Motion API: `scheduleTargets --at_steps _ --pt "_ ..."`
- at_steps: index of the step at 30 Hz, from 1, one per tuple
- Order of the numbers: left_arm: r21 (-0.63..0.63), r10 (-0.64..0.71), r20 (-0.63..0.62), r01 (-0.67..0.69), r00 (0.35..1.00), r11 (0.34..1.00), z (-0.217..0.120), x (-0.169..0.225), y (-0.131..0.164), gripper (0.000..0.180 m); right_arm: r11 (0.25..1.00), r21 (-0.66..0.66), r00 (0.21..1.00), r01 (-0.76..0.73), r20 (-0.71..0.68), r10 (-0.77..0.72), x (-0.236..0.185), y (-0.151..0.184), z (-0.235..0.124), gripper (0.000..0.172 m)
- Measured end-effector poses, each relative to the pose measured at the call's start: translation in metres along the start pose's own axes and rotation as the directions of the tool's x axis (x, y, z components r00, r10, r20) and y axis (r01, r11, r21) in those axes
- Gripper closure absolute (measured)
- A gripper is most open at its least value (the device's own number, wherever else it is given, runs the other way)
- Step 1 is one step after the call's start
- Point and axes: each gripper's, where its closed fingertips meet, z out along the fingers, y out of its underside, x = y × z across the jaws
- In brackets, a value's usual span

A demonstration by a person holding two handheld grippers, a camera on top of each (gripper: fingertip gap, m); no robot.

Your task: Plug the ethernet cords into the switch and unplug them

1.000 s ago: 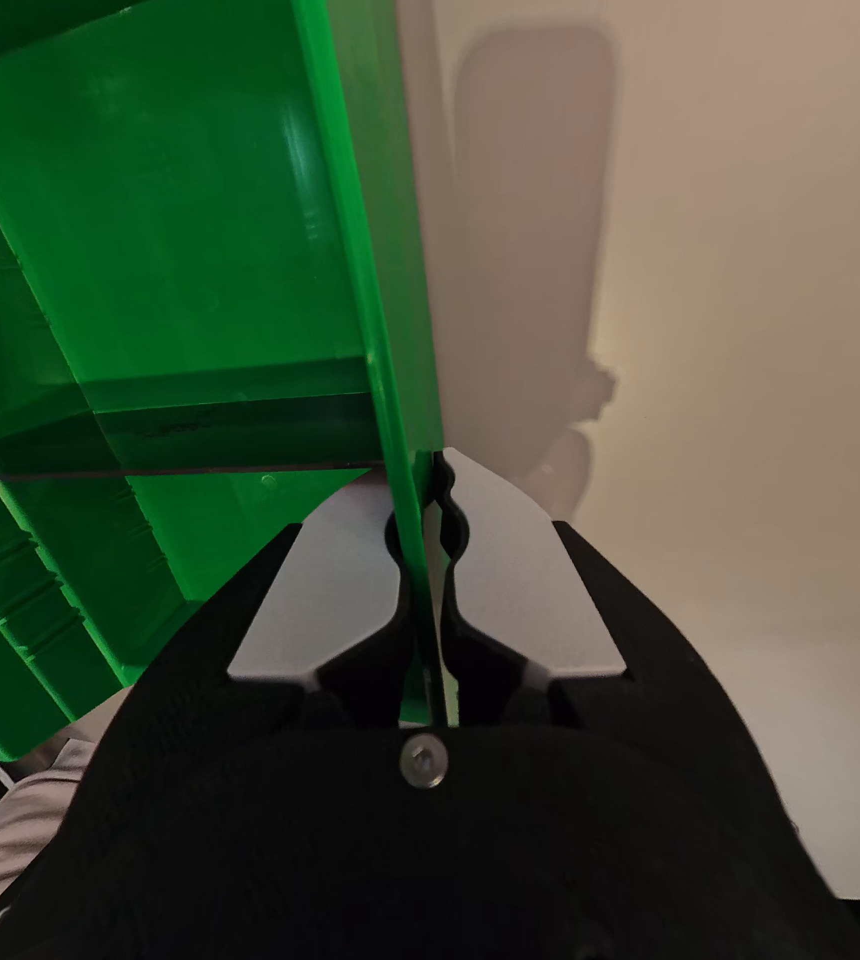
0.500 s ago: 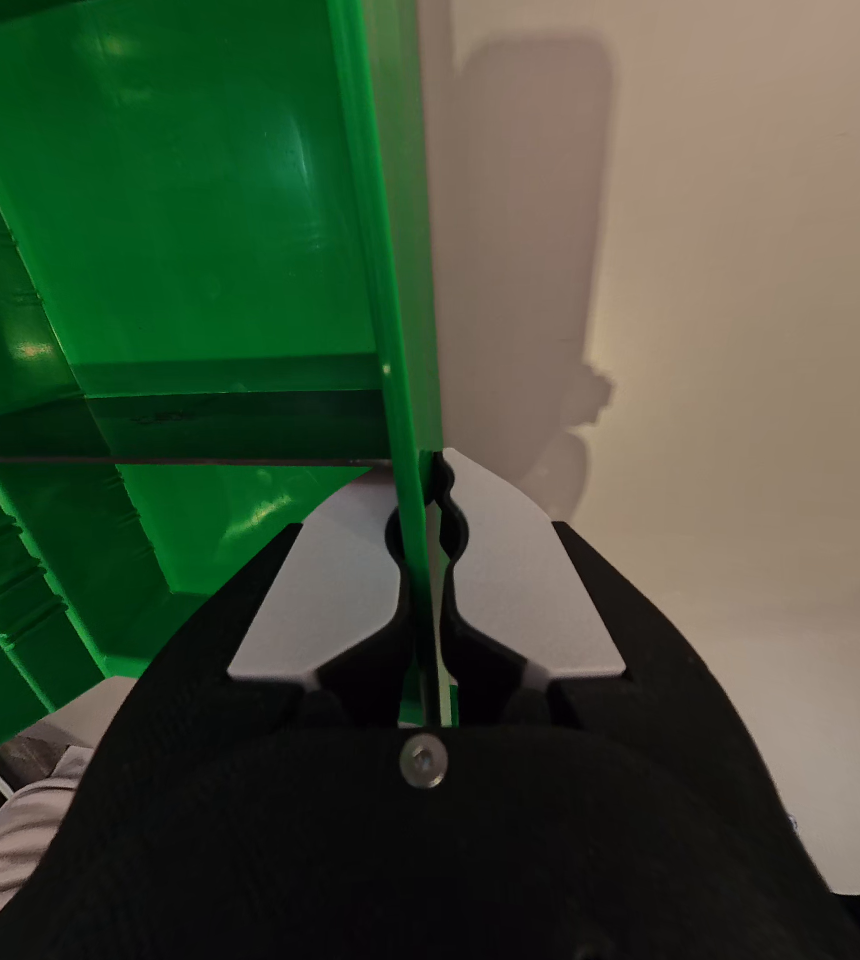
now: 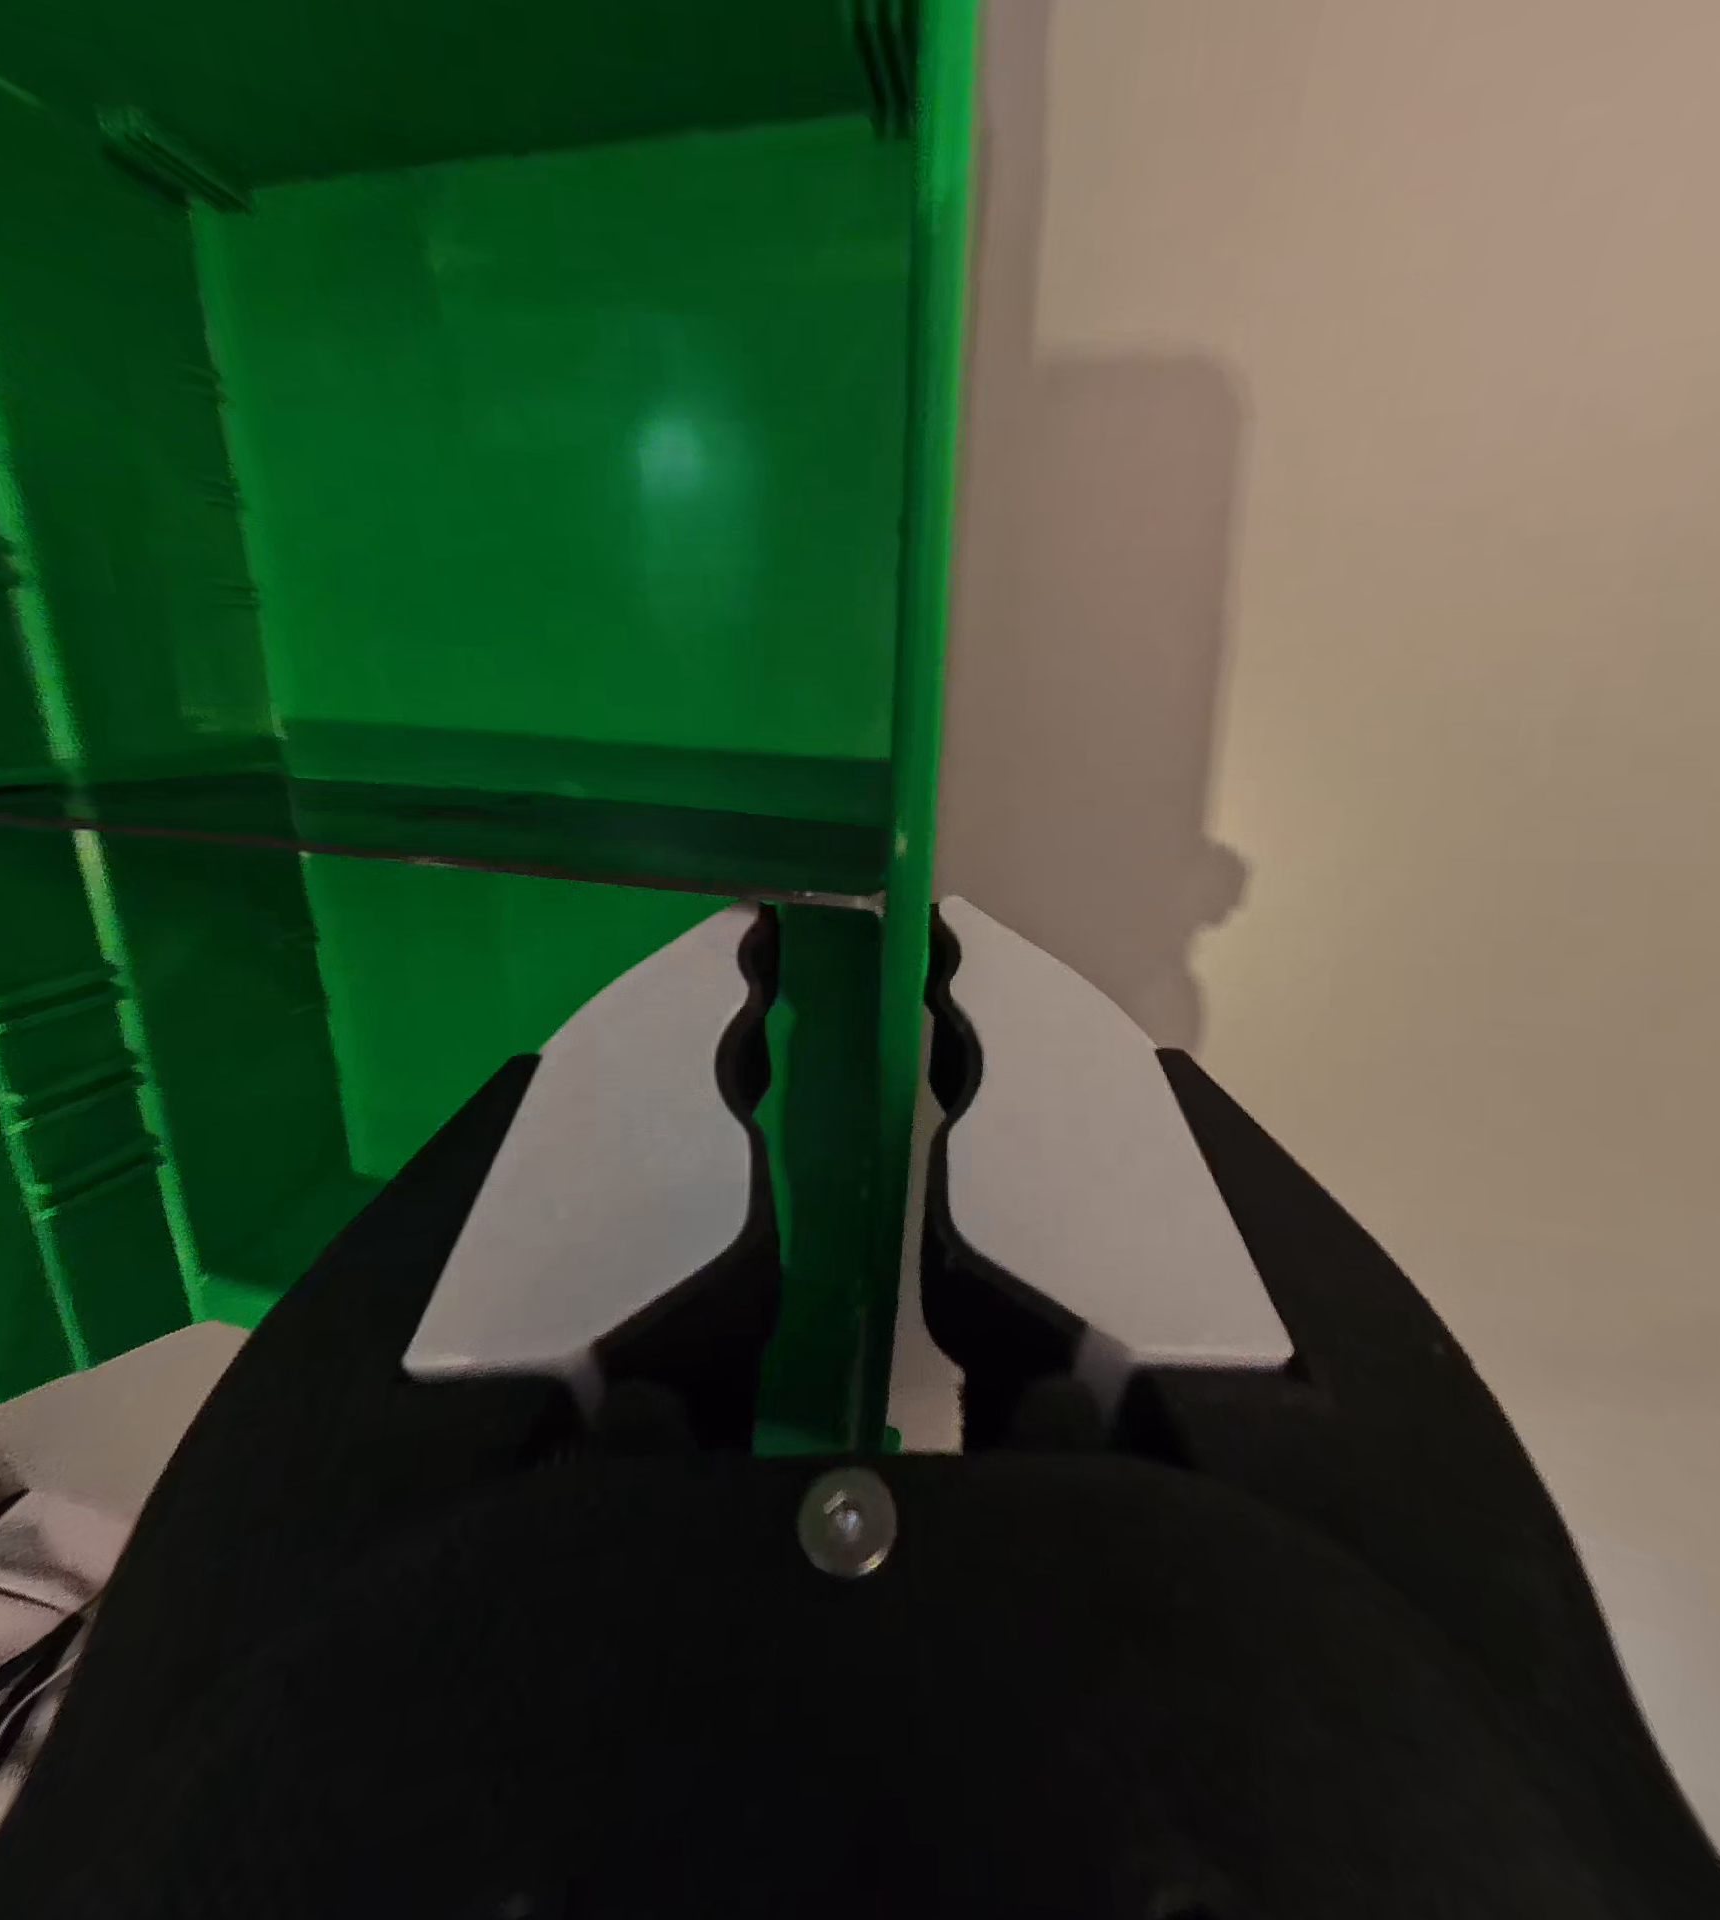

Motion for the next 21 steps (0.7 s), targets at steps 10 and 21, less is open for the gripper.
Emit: scheduleTargets --at_steps 10,21 --pt "0.538 0.202 0.065 -0.205 0.977 0.818 -0.108 0.046 -0.002 0.140 0.832 0.497 0.968 0.245 -0.165 -0.187 -0.032 -0.063 -0.119 0.127" --pt "0.353 0.492 -0.047 -0.447 0.869 0.822 -0.077 0.110 -0.036 0.155 0.033 0.971 0.874 0.236 -0.197 -0.445 -0.195 -0.101 -0.260 0.127"
